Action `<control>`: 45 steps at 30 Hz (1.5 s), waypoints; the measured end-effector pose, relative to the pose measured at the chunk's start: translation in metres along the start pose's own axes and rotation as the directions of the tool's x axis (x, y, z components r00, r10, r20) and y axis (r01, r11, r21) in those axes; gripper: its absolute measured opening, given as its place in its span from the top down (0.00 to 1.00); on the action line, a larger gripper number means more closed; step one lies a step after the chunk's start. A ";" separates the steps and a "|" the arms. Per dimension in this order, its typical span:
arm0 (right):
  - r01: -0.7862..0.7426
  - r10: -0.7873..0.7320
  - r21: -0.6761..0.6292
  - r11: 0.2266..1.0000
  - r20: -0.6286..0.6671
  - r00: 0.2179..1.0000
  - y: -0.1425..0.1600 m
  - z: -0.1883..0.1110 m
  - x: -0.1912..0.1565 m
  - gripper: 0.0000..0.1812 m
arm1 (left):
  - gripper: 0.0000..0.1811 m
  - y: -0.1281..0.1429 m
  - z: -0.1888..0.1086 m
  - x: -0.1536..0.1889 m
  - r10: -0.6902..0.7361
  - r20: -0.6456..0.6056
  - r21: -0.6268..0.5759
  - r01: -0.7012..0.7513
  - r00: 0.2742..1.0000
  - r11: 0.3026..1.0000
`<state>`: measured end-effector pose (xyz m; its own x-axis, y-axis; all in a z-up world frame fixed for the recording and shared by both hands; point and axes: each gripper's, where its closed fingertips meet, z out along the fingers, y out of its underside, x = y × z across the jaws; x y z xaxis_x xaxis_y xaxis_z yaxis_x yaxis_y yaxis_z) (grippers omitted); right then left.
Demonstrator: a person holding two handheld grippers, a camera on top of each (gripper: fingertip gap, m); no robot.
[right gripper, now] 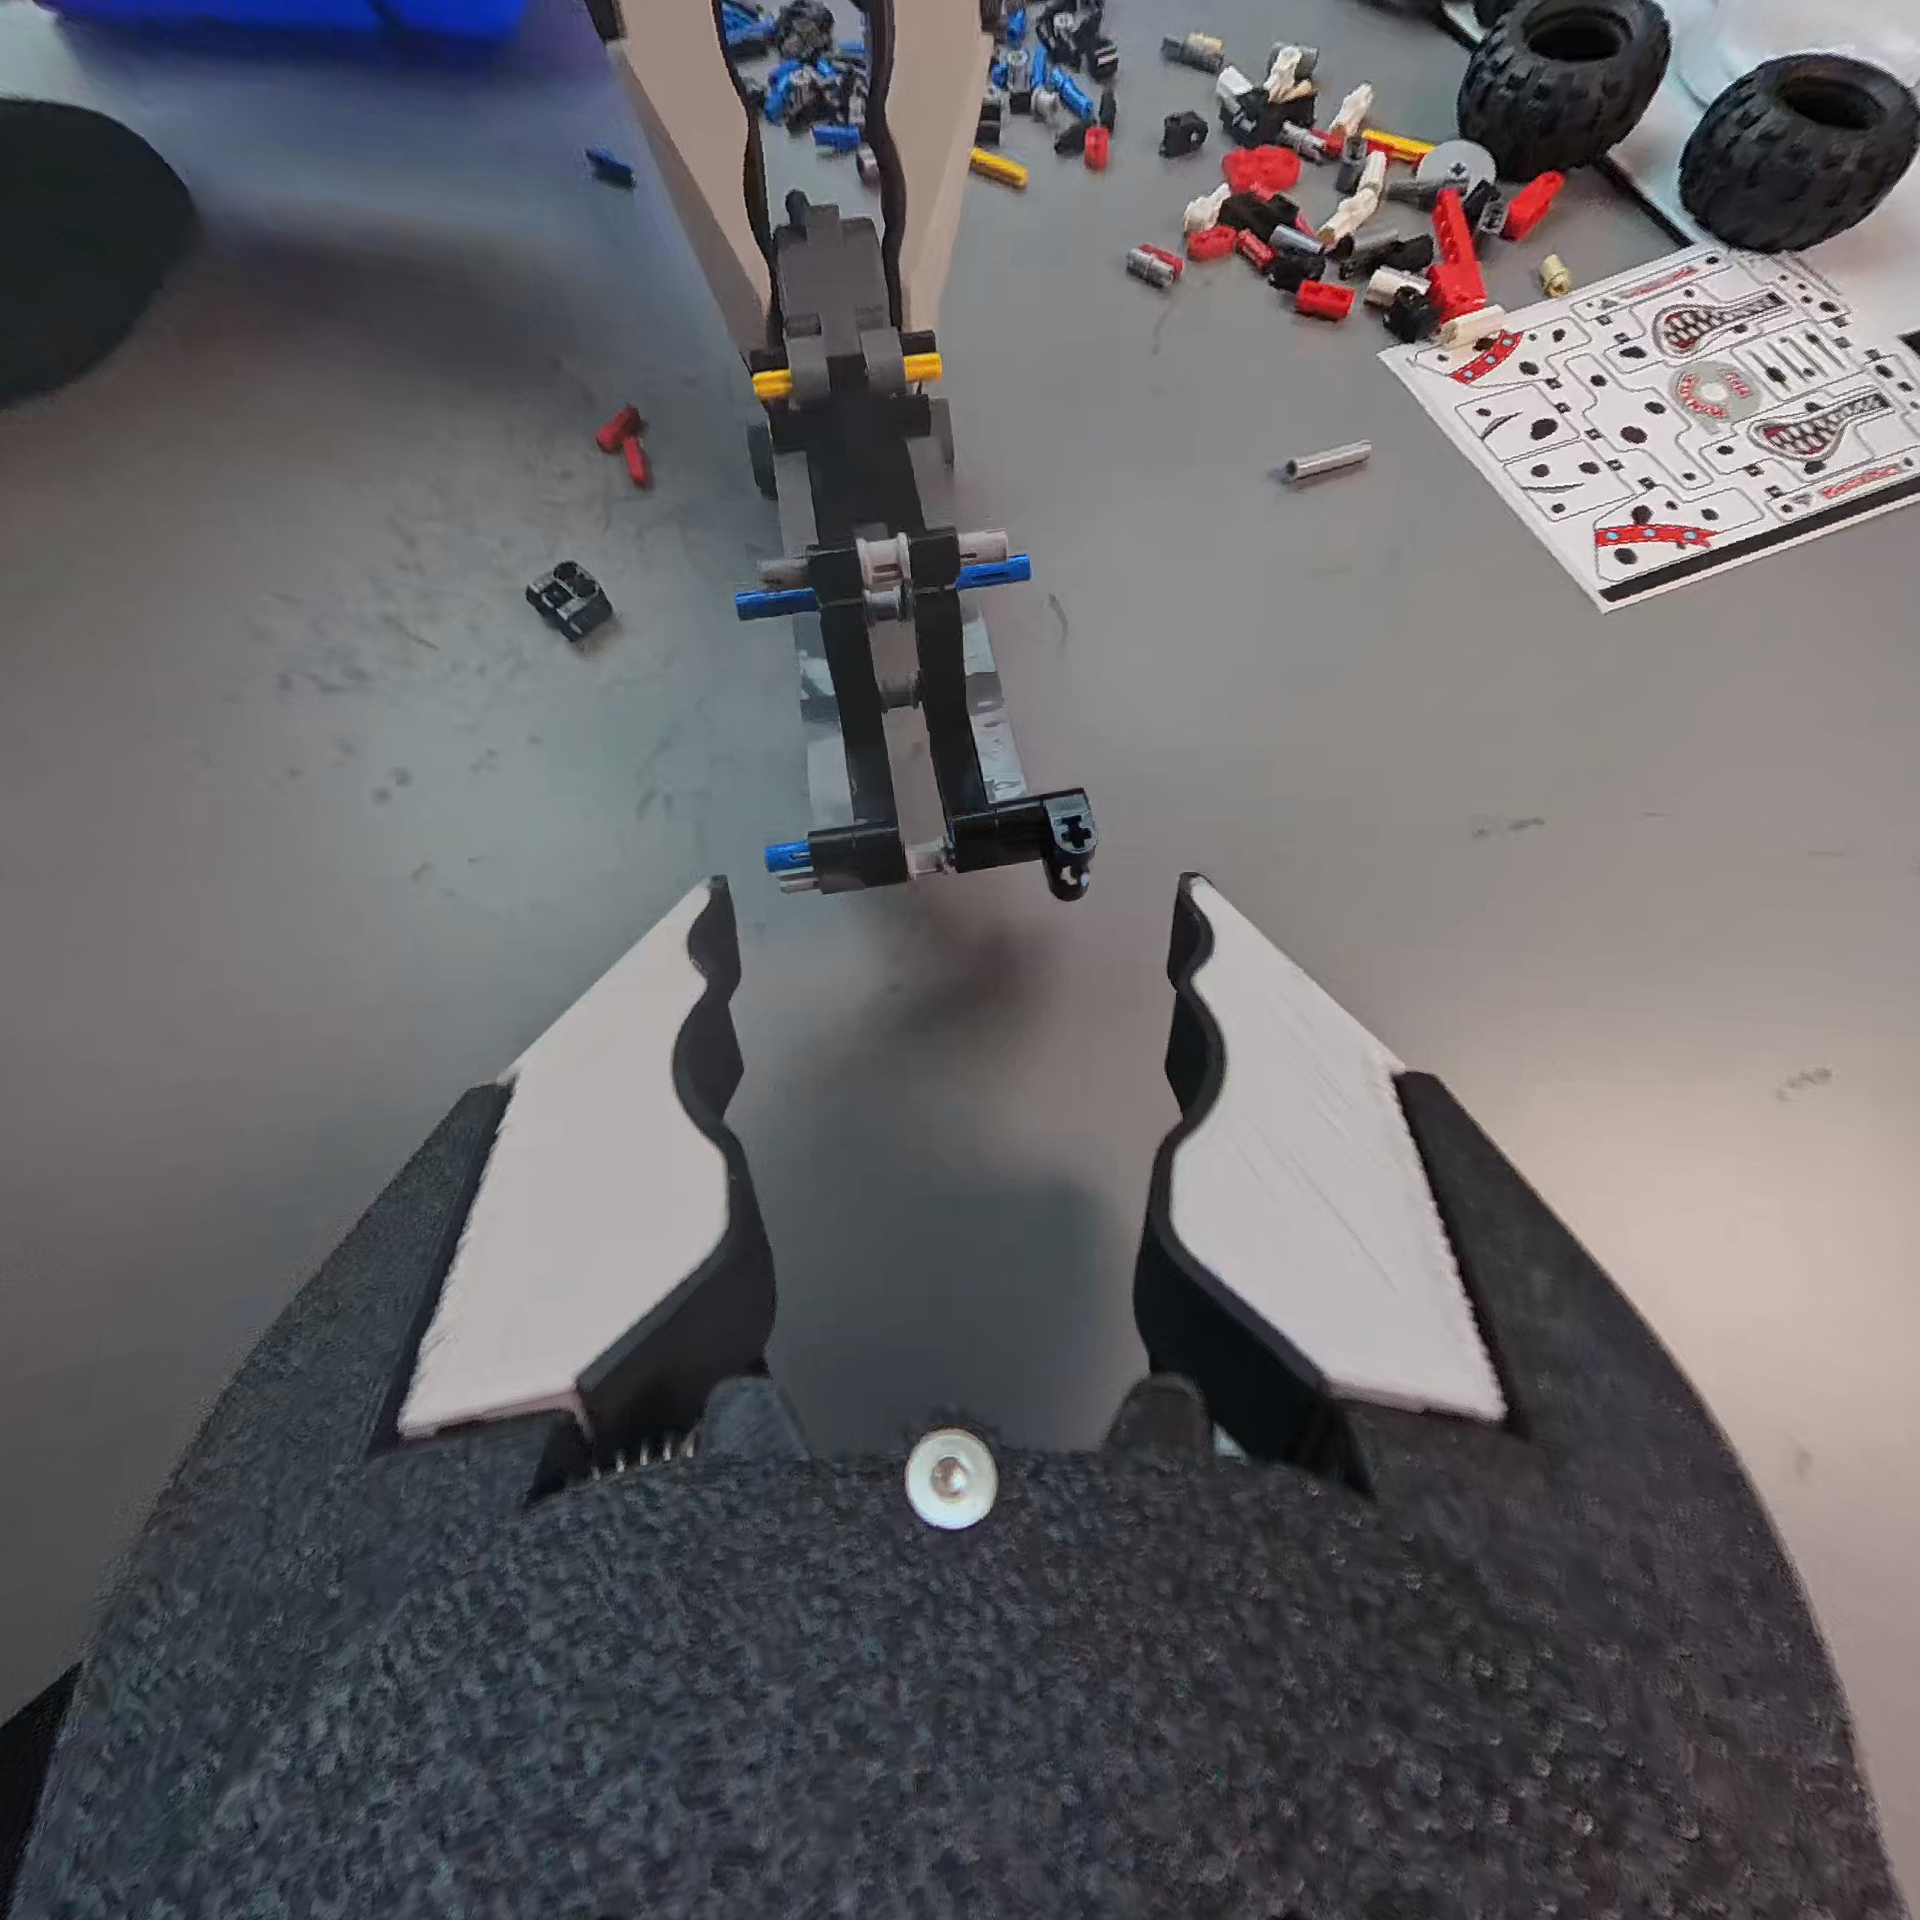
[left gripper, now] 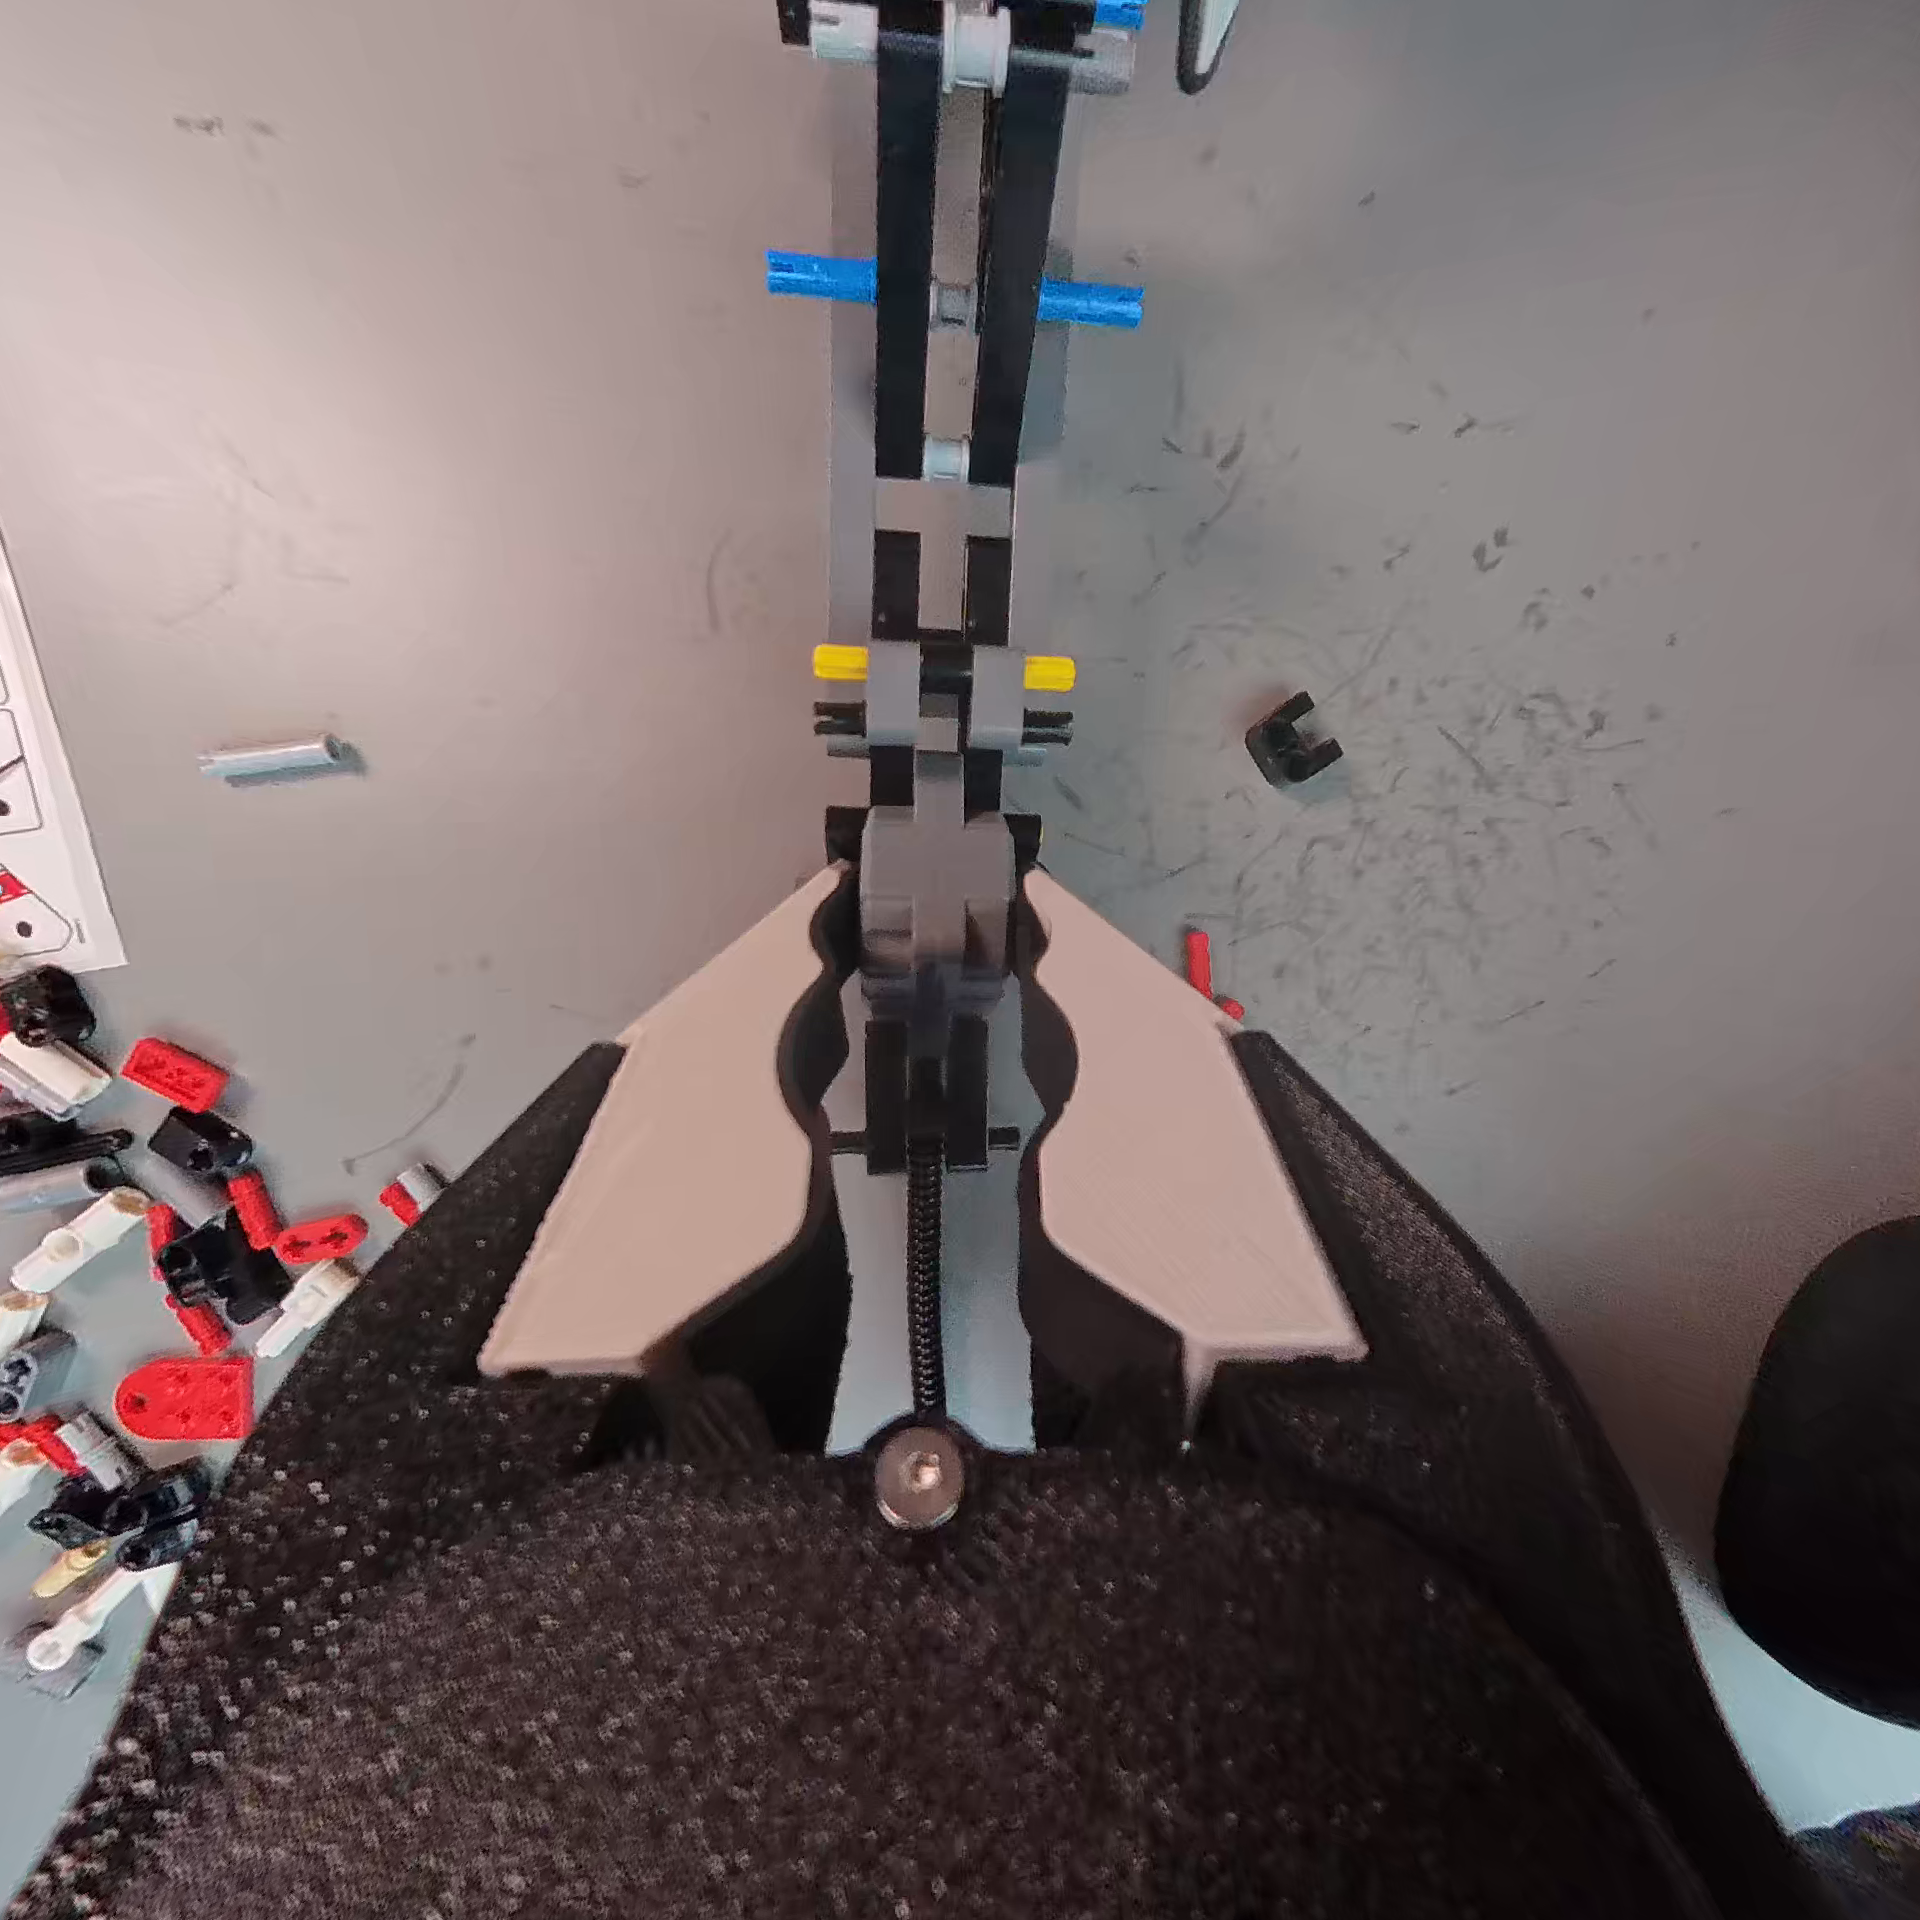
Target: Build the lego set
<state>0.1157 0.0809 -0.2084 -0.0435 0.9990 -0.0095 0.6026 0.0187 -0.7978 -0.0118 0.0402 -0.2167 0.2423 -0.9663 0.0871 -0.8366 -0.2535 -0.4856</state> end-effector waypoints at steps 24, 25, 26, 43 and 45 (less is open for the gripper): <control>0.012 -0.022 -0.077 0.997 -0.140 0.990 0.004 0.000 0.015 0.64 | 0.75 -0.001 -0.076 0.012 -0.361 0.367 0.501 0.145 0.857 0.853; 0.014 -0.023 -0.068 0.998 -0.131 0.991 0.002 -0.002 0.012 0.64 | 0.75 -0.001 -0.071 0.022 -0.363 0.349 0.506 0.152 0.864 0.849; 0.018 -0.025 -0.059 0.998 -0.120 0.992 -0.001 -0.004 0.008 0.64 | 0.75 0.000 -0.063 0.032 -0.358 0.332 0.503 0.157 0.873 0.850; 0.201 -0.201 0.192 0.961 -0.017 0.979 -0.029 -0.007 -0.042 0.80 | 0.90 -0.015 0.040 0.078 -0.190 0.269 0.275 0.114 0.944 0.955; 0.241 -0.249 0.223 0.945 0.007 0.969 -0.033 -0.005 -0.055 0.83 | 0.90 -0.015 0.039 0.077 -0.196 0.273 0.279 0.117 0.942 0.953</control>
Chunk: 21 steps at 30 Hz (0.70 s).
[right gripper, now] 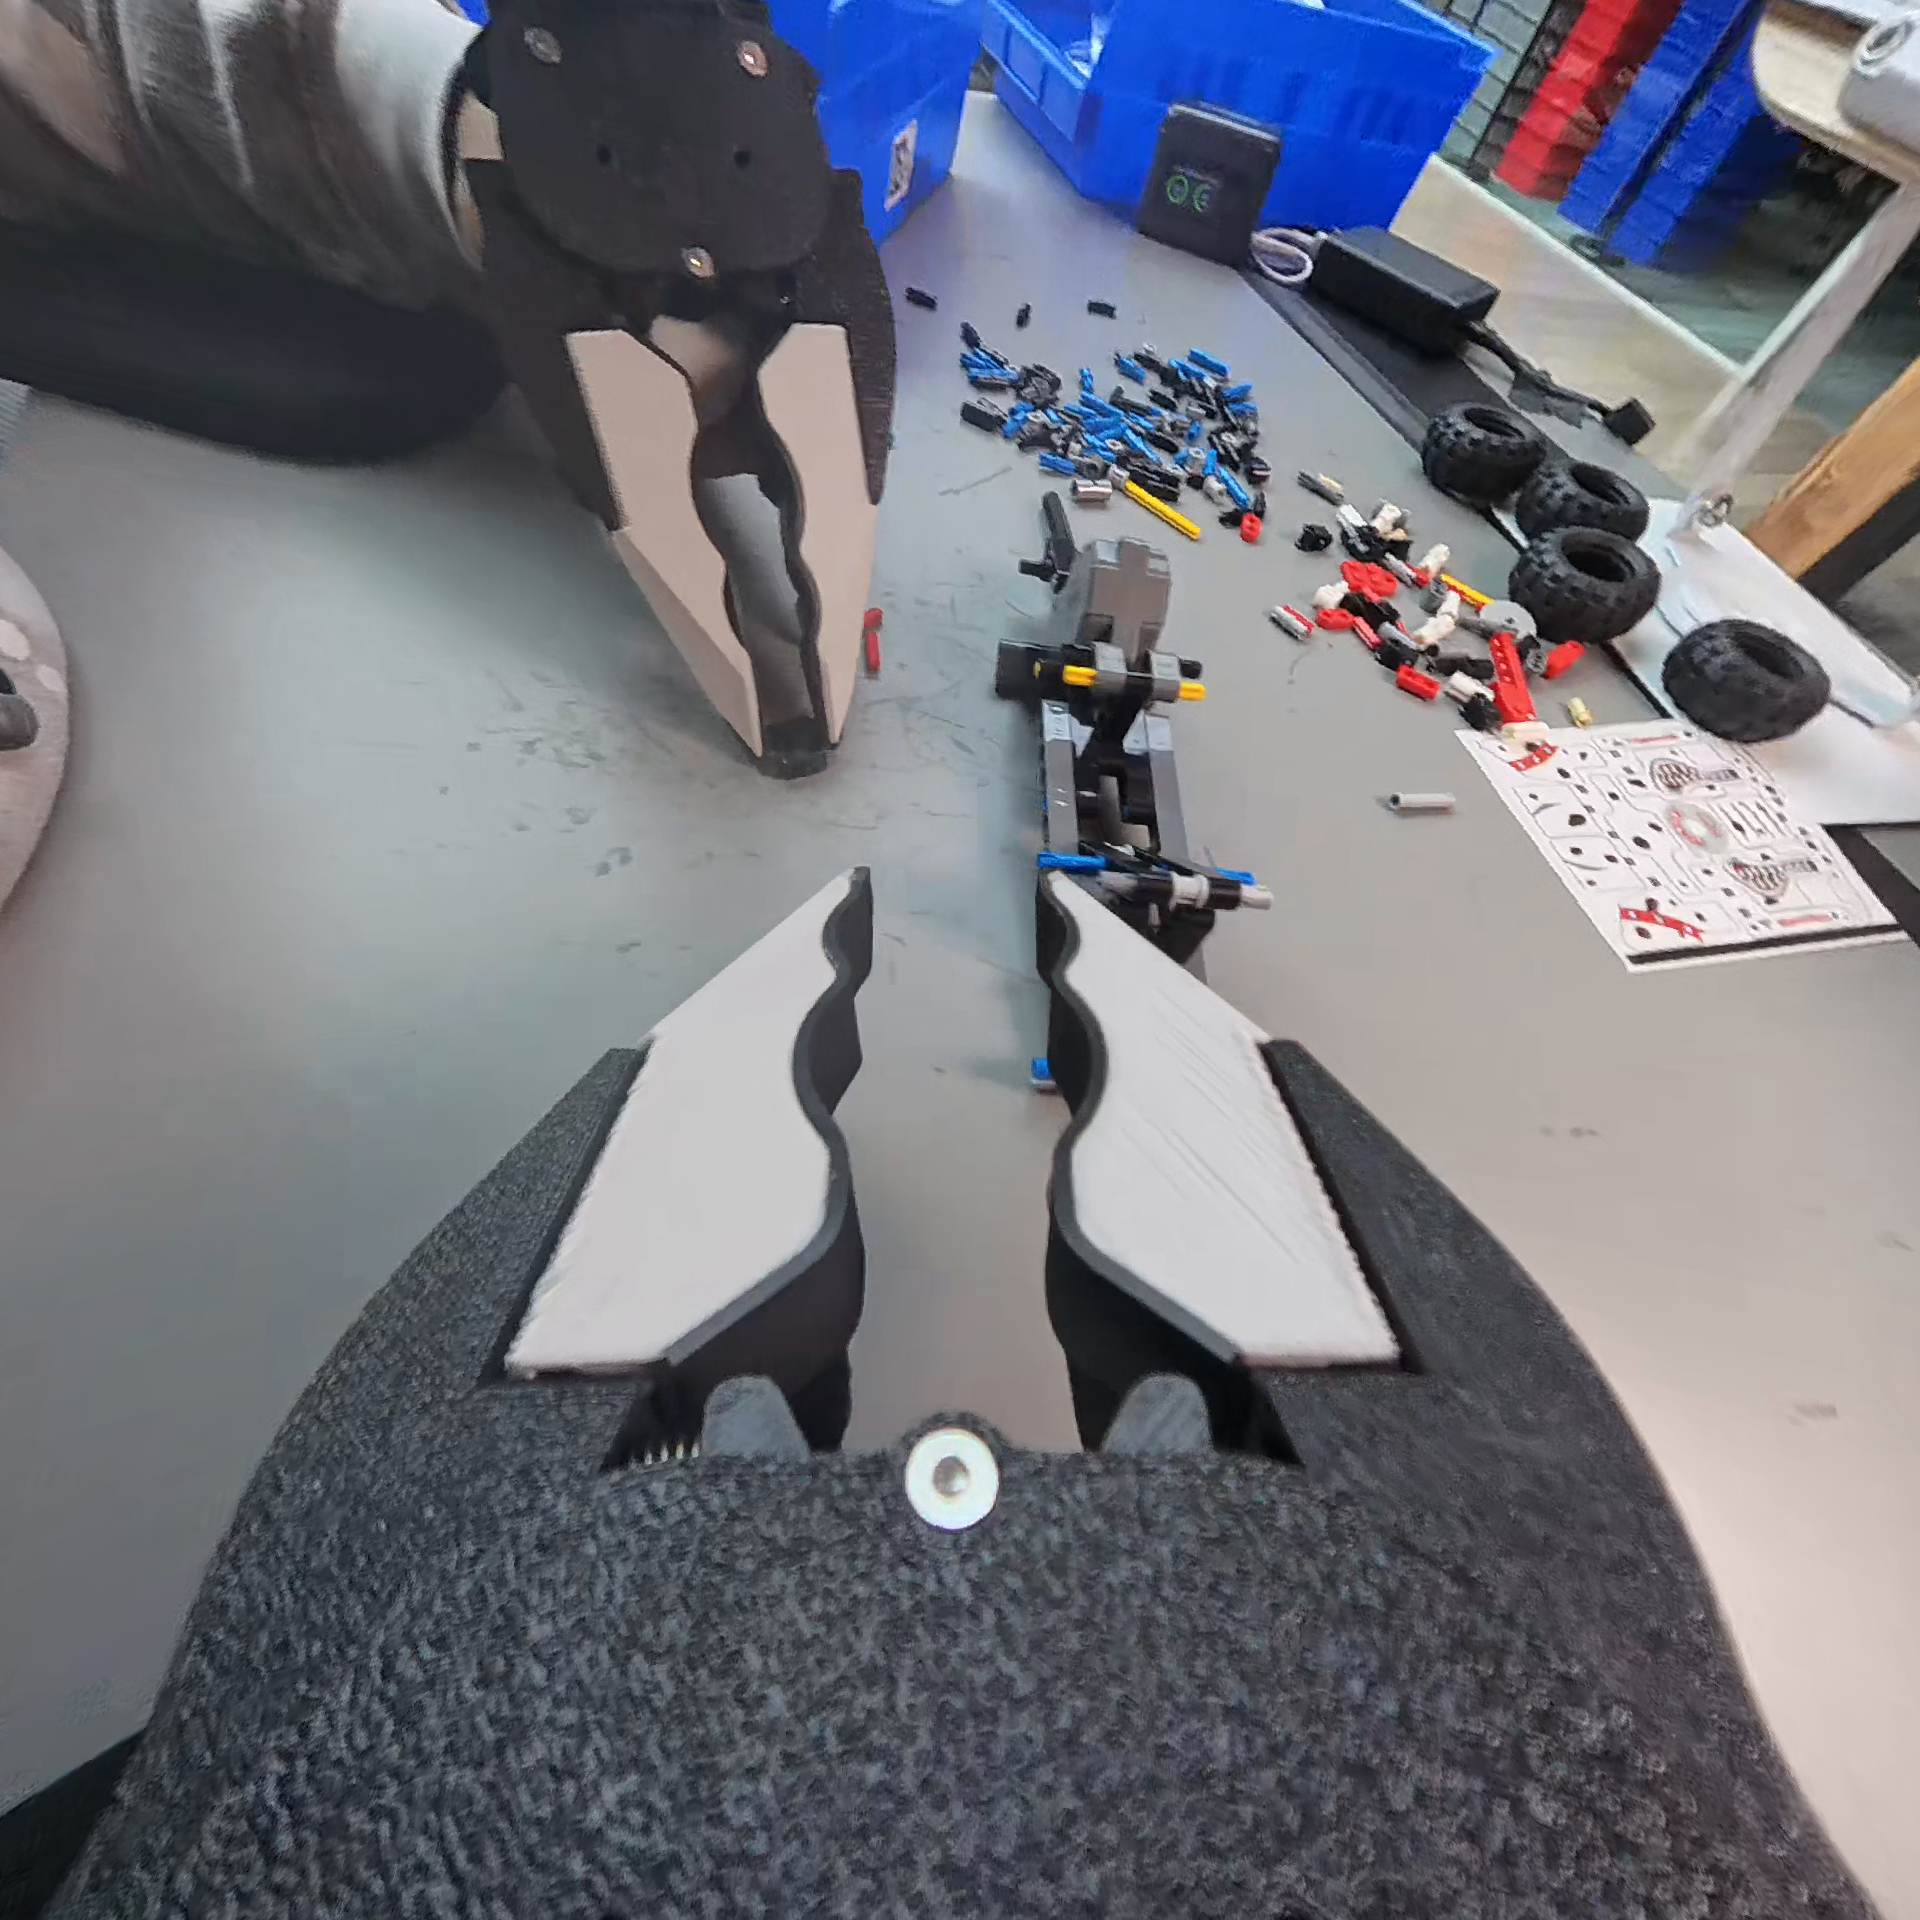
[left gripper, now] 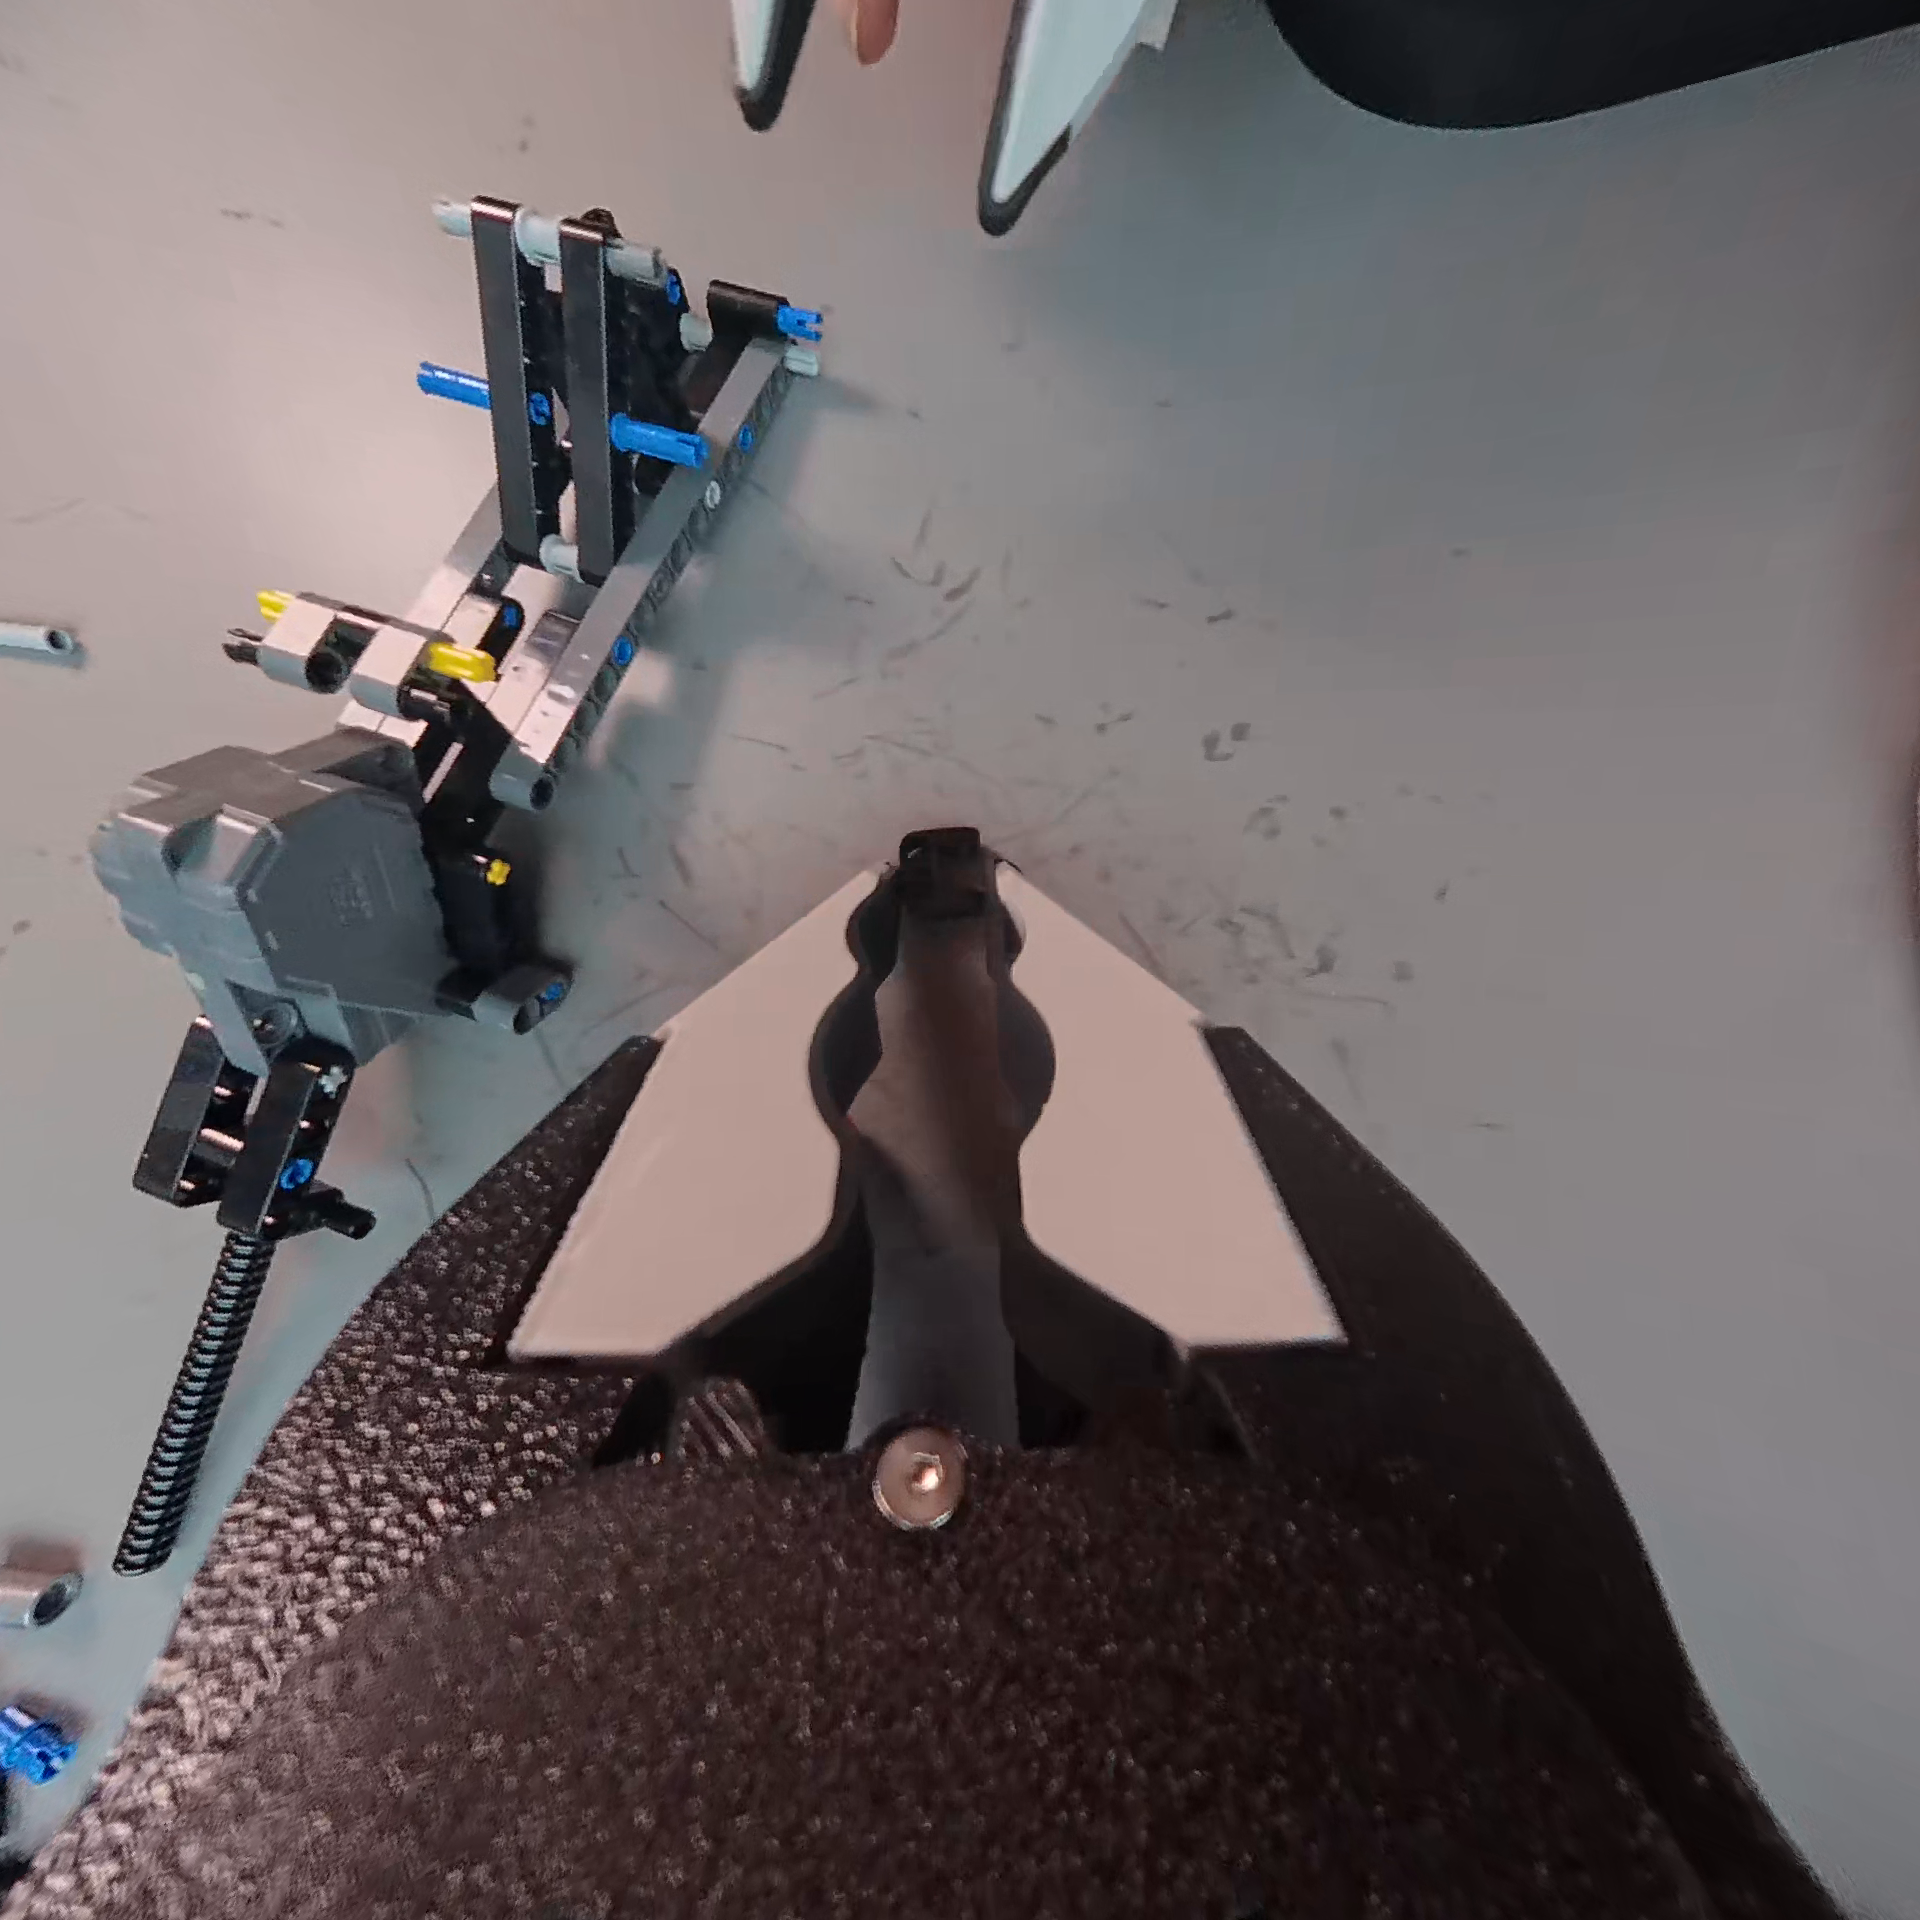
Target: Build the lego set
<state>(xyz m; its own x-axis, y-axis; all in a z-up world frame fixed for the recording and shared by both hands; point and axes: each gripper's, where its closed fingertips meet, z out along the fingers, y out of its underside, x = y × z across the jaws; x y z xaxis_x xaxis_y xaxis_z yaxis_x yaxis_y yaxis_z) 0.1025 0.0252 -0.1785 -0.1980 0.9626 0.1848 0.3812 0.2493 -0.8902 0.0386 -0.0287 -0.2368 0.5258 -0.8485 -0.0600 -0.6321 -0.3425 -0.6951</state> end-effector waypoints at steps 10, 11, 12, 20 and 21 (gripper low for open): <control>0.386 -0.387 0.072 0.920 -0.003 0.922 -0.031 0.023 -0.051 0.84 | 0.91 -0.045 -0.022 0.023 -0.230 -0.275 0.208 0.292 0.933 0.933; 0.416 -0.417 0.072 0.906 -0.008 0.909 -0.032 0.025 -0.054 0.84 | 0.91 -0.046 -0.021 0.026 -0.255 -0.303 0.204 0.324 0.918 0.924; 0.442 -0.443 0.069 0.894 -0.005 0.897 -0.033 0.026 -0.058 0.85 | 0.91 -0.048 -0.021 0.029 -0.269 -0.332 0.201 0.346 0.904 0.916; 0.468 -0.469 0.042 0.882 0.017 0.883 -0.026 0.031 -0.069 0.98 | 0.91 -0.054 -0.019 0.036 -0.310 -0.392 0.186 0.405 0.866 0.895; 0.442 -0.444 0.051 0.896 0.026 0.896 -0.026 0.030 -0.069 0.98 | 0.91 -0.055 -0.019 0.036 -0.312 -0.396 0.189 0.410 0.863 0.892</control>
<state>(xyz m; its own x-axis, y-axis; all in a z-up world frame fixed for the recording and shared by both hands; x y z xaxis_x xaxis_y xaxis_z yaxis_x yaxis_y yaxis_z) 0.0792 -0.0509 -0.1802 -0.3704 0.7488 0.5496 0.2080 0.6435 -0.7367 0.0808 -0.0481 -0.1871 0.4259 -0.7854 0.4492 -0.2410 -0.5770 -0.7804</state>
